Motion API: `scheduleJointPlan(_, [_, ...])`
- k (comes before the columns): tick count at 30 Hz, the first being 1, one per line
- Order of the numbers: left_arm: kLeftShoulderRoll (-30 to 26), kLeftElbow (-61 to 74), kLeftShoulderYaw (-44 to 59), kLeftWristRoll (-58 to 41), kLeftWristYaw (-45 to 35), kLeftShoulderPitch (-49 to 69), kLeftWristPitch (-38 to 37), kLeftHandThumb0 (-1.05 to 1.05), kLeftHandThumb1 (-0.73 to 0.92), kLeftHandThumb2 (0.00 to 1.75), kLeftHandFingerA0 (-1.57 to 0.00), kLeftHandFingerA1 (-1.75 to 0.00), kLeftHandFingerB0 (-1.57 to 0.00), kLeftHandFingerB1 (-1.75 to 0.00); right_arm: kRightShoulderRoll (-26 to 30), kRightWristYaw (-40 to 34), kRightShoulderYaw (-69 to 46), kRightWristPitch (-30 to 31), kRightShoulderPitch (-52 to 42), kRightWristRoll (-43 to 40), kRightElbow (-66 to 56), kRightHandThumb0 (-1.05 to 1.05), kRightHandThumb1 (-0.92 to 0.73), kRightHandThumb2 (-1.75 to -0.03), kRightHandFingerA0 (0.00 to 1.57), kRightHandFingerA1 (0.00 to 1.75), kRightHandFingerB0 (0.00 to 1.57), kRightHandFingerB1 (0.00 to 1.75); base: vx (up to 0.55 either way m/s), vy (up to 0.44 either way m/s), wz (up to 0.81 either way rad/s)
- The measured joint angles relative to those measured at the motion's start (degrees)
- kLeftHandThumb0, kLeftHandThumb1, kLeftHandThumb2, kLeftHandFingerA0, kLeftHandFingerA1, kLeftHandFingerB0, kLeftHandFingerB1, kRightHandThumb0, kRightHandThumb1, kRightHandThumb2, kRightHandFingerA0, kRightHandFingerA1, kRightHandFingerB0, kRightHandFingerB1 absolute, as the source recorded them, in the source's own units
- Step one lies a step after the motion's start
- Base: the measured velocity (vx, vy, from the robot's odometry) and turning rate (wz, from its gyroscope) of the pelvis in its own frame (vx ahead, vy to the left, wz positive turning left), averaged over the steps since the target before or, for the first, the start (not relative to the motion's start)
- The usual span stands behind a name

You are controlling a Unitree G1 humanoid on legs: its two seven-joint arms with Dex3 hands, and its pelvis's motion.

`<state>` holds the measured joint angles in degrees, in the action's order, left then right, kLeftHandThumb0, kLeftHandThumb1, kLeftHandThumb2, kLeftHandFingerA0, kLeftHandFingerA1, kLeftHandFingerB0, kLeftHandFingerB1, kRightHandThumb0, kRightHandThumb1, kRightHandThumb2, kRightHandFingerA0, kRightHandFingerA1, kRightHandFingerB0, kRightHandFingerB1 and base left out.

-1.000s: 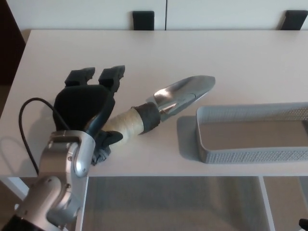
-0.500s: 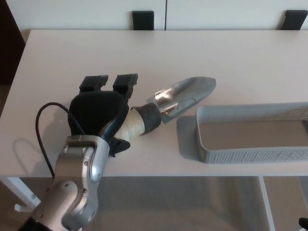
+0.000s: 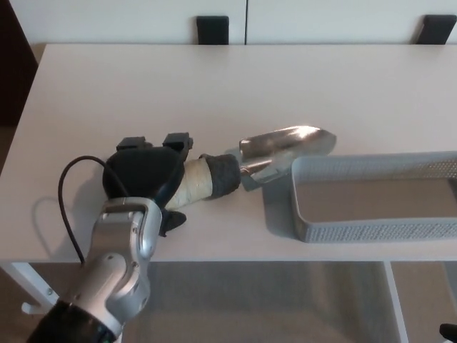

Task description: The robot walks towards a desk on which a shovel is kept on the left hand side and a container is kept on the right hand side. The robot picks up the shovel using its left hand and places it in the container.

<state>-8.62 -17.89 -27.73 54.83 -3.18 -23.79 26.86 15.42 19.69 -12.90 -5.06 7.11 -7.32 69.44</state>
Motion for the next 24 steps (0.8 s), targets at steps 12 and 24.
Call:
scheduleJointPlan(12, [-0.33,-6.97,2.14,-4.72,-1.13,-5.24,-4.44,-0.25,0.74,0.63,-0.95,-1.37,-0.77,-0.62,-0.01,-0.17,0.0,-0.23,0.34,0.35,-0.11,-0.09,-0.34,-0.83,0.4,0.64,0.3,0.59,0.0,0.0,0.0])
scheduleJointPlan(24, [4.09,-7.27,12.64,-12.97,-0.66,-3.12,-8.48,-0.19,0.75,1.01,-1.26,-1.56,-0.71,-1.18,-0.03,-0.22,0.23,-0.22,0.66,0.45,-0.12,-0.13,-0.52,-0.54,0.49,0.6,0.37,0.51,0.0,0.0,0.0])
